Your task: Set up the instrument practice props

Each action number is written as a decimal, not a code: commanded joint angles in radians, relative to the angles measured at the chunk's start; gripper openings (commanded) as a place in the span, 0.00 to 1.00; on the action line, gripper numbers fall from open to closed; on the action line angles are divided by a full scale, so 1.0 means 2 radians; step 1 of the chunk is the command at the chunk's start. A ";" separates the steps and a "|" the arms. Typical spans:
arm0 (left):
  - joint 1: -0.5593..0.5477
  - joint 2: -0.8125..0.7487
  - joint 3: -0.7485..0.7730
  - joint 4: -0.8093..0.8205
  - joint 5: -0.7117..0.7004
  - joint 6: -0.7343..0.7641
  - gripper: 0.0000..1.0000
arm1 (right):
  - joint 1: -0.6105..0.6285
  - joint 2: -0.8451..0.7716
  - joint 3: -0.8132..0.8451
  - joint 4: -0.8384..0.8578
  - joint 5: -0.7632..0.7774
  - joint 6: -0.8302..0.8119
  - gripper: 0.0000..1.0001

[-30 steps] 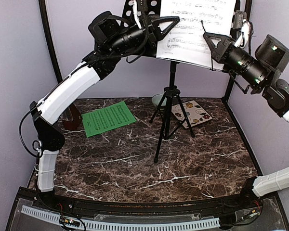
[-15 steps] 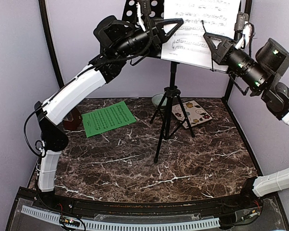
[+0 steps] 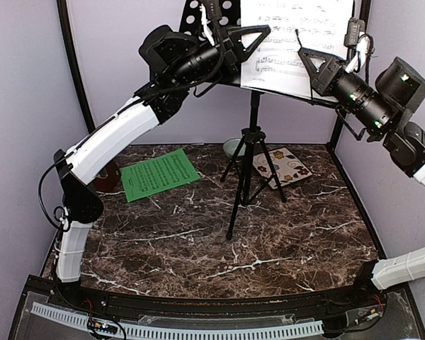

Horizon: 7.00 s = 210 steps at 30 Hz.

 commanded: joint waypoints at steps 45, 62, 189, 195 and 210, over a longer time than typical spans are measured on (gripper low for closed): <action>0.000 -0.071 -0.054 -0.032 -0.039 0.057 0.83 | -0.001 -0.025 -0.018 0.004 0.026 0.018 0.45; 0.039 -0.247 -0.332 0.036 -0.022 0.061 0.95 | -0.001 -0.060 -0.011 -0.037 -0.031 -0.064 0.89; 0.116 -0.115 -0.710 0.173 -0.275 0.401 0.07 | -0.143 0.388 -0.172 0.208 -0.033 -0.194 0.27; 0.120 -0.160 -0.713 0.082 -0.307 0.361 0.40 | -0.140 0.364 -0.188 0.214 -0.033 -0.186 0.38; 0.217 -0.187 -0.648 -0.266 -0.345 0.083 0.71 | -0.134 0.278 -0.216 0.188 -0.053 -0.144 0.69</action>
